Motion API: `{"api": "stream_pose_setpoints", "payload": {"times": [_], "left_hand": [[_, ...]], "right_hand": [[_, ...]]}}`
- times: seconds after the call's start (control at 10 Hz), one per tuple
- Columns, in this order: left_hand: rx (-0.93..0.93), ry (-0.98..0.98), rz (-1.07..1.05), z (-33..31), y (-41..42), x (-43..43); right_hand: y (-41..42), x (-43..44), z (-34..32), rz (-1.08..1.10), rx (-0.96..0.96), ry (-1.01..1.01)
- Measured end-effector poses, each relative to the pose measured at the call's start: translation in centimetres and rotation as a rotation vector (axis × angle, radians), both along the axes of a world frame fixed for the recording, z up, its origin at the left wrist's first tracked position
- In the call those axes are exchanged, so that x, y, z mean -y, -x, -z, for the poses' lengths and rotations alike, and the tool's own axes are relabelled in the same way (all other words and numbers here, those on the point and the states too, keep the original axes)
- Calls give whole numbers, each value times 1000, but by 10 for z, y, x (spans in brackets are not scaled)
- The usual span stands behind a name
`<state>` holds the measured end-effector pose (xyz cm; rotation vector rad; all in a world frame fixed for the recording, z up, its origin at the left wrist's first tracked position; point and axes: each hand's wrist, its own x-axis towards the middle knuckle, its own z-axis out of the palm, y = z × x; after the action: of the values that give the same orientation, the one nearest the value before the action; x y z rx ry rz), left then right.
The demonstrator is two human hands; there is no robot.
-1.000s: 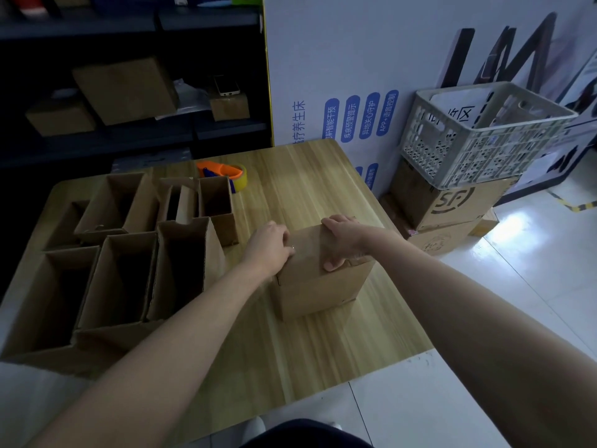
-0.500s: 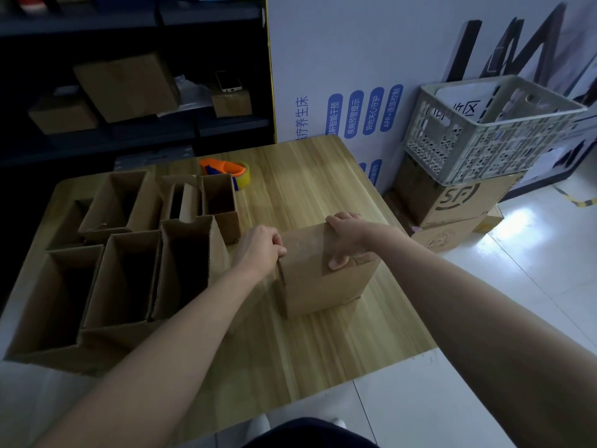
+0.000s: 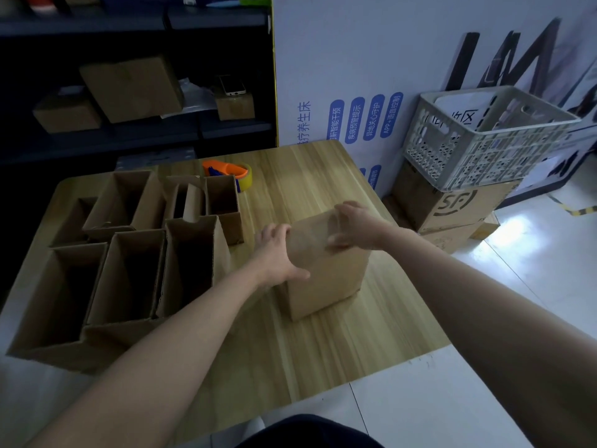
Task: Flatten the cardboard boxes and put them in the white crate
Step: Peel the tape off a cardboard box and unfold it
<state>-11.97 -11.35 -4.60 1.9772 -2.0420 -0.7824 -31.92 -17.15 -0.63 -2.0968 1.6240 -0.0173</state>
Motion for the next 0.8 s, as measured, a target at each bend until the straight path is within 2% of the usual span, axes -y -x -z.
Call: {"api": "stream_pose_setpoints", "payload": {"times": [0.1, 0.2, 0.3, 0.4, 0.5, 0.6, 0.7, 0.8], "left_hand": [[-259, -100, -196, -6, -18, 11], [-541, -199, -297, -11, -33, 16], [-829, -279, -366, -14, -38, 15], [-914, -334, -392, -12, -42, 14], [-869, -318, -440, -10, -40, 14], [-418, -155, -329, -9, -28, 11], [-362, -63, -116, -17, -12, 2], [-345, -127, 112, -23, -3, -6]], "right_hand": [[14, 1, -2, 188, 257, 67], [28, 2, -1, 330, 438, -82], [36, 2, 2, 374, 413, -157], [39, 5, 3, 390, 277, -127], [35, 7, -2, 402, 268, -171], [19, 9, -7, 513, 388, -248], [8, 11, -10, 676, 472, -312], [4, 9, -16, 779, 551, -333]]}}
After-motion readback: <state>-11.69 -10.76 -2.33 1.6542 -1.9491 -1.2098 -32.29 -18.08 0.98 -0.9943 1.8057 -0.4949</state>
